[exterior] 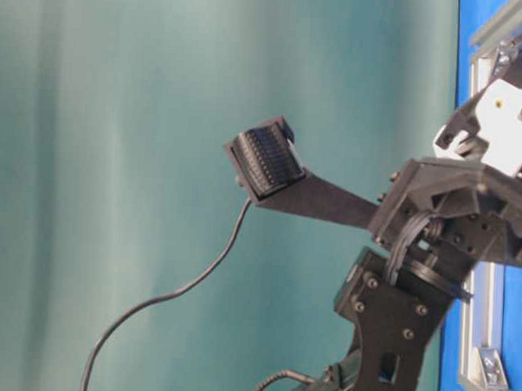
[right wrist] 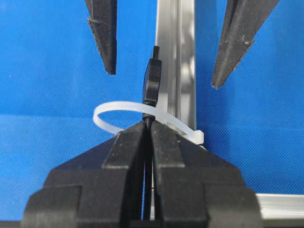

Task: Insert the wire through the string loop located on the right side.
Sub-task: 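Grasp the plug tip with the left gripper, then open the right gripper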

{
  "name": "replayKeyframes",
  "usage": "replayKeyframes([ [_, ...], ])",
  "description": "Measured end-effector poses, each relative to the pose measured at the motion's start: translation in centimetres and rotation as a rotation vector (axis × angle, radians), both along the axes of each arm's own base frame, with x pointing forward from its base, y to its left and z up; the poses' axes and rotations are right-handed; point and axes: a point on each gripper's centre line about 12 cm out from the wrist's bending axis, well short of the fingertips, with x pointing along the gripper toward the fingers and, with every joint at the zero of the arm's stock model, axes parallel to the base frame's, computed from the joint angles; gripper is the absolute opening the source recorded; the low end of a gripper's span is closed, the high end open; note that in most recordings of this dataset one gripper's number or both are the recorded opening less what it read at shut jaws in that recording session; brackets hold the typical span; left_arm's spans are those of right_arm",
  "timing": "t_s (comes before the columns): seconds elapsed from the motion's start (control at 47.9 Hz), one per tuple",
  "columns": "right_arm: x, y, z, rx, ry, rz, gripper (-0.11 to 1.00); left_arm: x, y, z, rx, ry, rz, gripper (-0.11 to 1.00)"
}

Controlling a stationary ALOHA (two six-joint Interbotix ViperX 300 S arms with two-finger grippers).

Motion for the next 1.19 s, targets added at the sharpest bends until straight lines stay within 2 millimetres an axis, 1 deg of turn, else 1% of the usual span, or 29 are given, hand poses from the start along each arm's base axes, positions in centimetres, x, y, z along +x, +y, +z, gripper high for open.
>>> replayKeyframes([
  [0.856,-0.01,0.00,-0.02,0.000,0.002,0.000,-0.04,-0.05,0.07,-0.06,0.000,0.011,0.001,0.84],
  [0.961,-0.03,0.04,-0.03,0.000,0.003,0.002,-0.04,-0.06,-0.01,-0.15,0.001,0.014,-0.001,0.81],
  [1.023,-0.02,0.00,-0.03,0.001,0.003,0.000,-0.04,-0.10,-0.01,-0.23,-0.002,0.022,0.000,0.76],
  [1.044,-0.02,0.00,0.01,0.000,0.002,0.000,-0.04,-0.08,-0.01,-0.18,-0.009,0.025,0.003,0.71],
  [1.086,-0.03,0.00,-0.05,0.000,0.005,0.001,-0.04,0.00,-0.03,-0.19,-0.011,0.030,0.003,0.61],
  [1.19,-0.03,0.04,-0.05,0.000,0.005,0.002,-0.04,0.30,0.00,-0.24,-0.009,0.042,0.003,0.29],
])
